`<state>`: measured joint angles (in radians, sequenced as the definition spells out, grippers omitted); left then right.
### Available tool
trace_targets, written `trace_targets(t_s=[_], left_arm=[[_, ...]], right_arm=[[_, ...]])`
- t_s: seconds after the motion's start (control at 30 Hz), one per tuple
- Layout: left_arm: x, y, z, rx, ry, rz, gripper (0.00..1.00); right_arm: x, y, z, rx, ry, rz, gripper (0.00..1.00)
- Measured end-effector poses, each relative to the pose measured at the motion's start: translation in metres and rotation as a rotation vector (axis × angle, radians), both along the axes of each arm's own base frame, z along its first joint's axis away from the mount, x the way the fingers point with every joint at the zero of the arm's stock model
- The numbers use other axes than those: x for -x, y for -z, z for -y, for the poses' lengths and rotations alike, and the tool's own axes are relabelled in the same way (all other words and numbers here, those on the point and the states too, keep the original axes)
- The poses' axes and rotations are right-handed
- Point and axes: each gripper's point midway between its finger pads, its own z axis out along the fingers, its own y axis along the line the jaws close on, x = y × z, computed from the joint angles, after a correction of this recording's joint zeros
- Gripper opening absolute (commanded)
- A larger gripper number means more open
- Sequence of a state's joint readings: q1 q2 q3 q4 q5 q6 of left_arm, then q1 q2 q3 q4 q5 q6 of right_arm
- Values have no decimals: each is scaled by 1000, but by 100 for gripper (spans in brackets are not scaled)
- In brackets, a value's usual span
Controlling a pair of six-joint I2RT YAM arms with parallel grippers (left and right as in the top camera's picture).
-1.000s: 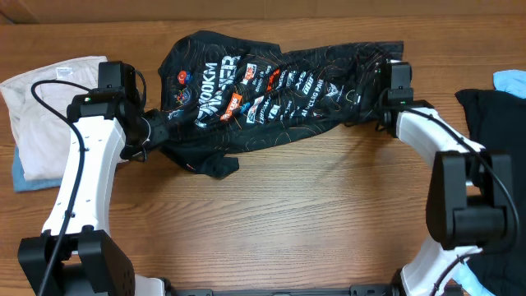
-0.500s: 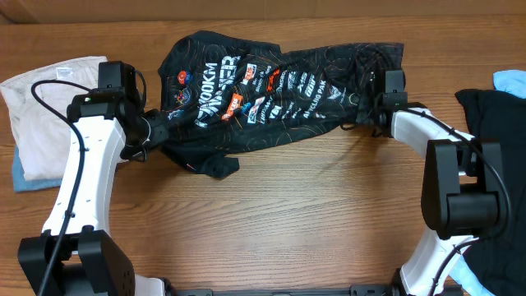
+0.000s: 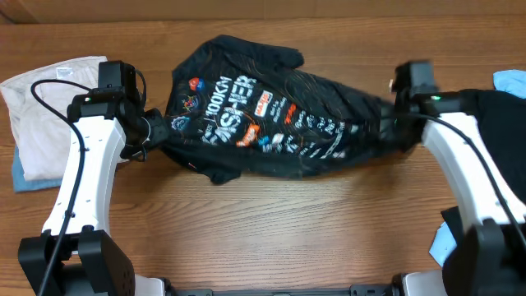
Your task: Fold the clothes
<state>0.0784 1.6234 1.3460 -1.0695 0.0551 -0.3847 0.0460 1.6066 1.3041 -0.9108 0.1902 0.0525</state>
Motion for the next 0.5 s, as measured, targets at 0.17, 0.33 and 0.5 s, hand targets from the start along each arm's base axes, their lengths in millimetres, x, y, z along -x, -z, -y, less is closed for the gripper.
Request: trace_targets(t_s=[0.17, 0.33, 0.5], left_arm=[[1, 0, 0, 0, 0, -5, 4], [3, 1, 0, 1, 0, -11, 4], [2, 0, 0, 0, 2, -8, 4]], right_arm=[[-39, -35, 7, 10, -17, 179, 70], [-14, 10, 14, 8, 9, -21, 77], [9, 37, 10, -13, 6, -171, 79]])
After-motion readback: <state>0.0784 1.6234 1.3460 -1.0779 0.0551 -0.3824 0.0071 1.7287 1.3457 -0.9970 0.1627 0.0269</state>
